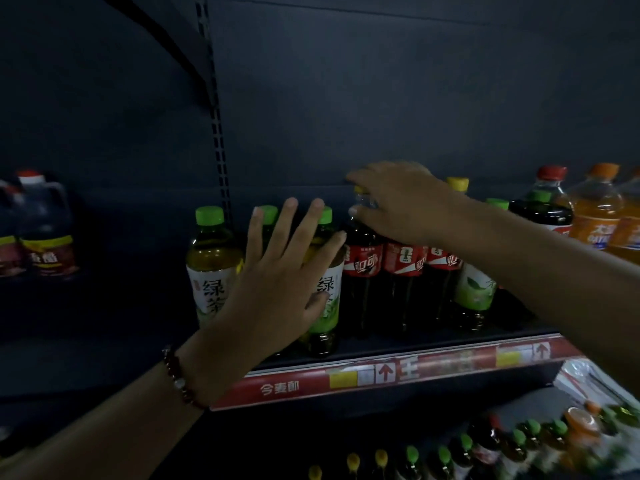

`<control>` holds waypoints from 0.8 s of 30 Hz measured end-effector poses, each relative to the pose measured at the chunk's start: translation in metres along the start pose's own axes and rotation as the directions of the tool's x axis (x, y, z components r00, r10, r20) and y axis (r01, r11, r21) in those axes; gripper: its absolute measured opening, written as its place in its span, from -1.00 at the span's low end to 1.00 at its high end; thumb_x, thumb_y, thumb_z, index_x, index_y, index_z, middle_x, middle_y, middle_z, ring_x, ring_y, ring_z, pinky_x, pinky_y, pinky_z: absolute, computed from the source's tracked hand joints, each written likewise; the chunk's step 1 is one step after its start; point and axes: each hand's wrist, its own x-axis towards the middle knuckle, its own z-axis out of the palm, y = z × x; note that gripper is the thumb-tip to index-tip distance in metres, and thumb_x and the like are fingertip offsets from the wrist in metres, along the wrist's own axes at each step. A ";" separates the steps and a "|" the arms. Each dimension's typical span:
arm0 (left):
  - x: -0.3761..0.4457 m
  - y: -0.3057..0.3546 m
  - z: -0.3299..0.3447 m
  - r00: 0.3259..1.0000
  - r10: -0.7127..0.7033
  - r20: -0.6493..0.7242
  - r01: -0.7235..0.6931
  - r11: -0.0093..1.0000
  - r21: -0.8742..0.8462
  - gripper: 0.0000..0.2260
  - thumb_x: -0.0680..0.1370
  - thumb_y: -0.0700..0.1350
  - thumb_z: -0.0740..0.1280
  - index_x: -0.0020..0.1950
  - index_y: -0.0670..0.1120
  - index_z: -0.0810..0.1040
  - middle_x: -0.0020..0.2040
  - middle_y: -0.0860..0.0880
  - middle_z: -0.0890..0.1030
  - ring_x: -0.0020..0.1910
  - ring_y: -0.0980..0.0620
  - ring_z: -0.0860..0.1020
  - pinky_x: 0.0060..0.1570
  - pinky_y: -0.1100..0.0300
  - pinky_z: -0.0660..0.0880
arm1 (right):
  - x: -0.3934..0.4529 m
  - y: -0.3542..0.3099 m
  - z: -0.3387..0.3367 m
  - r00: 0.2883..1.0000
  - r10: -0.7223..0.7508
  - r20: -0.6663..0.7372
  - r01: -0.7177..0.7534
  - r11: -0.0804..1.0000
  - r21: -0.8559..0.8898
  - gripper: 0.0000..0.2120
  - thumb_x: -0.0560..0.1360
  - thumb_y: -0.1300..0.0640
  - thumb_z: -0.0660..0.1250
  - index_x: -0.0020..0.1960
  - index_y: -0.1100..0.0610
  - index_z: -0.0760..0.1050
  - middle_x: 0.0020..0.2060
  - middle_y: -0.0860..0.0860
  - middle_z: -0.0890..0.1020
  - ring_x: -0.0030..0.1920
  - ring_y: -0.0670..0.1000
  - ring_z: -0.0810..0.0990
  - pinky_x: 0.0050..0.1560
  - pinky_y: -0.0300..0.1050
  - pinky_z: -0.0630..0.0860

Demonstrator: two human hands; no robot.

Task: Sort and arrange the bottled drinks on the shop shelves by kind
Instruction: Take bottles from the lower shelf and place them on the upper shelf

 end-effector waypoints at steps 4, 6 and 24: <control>-0.001 0.003 0.000 1.000 -0.022 0.010 0.022 1.000 -0.016 -0.27 0.44 0.13 0.37 0.56 0.00 0.22 0.60 -0.22 0.05 0.56 -0.30 0.02 0.42 -0.41 -0.01 | 0.015 0.005 -0.007 0.989 0.030 0.143 -0.045 0.993 0.105 -0.62 0.58 -0.05 0.24 0.36 0.06 0.40 0.20 0.07 0.55 0.11 0.04 0.51 0.05 -0.08 0.39; -0.001 0.004 0.000 1.000 -0.023 0.012 0.024 0.999 -0.022 -0.27 0.44 0.12 0.37 0.56 0.00 0.22 0.60 -0.22 0.05 0.56 -0.30 0.02 0.41 -0.41 0.00 | 0.022 0.007 -0.012 0.980 0.031 0.195 -0.067 0.981 0.181 -0.67 0.56 -0.02 0.28 0.29 0.04 0.45 0.15 0.06 0.56 0.00 -0.03 0.48 -0.05 -0.15 0.34; -0.031 0.052 -0.038 0.961 -0.264 0.075 0.204 0.503 -0.840 -0.34 0.53 0.29 0.27 0.55 0.29 0.04 0.56 0.26 0.07 0.55 0.23 -0.04 0.45 0.19 0.00 | -0.062 -0.010 -0.123 0.912 0.272 -0.309 -0.089 0.863 0.497 -0.74 0.54 -0.06 0.30 0.22 -0.10 0.49 -0.05 -0.23 0.57 -0.12 -0.35 0.55 -0.02 -0.44 0.50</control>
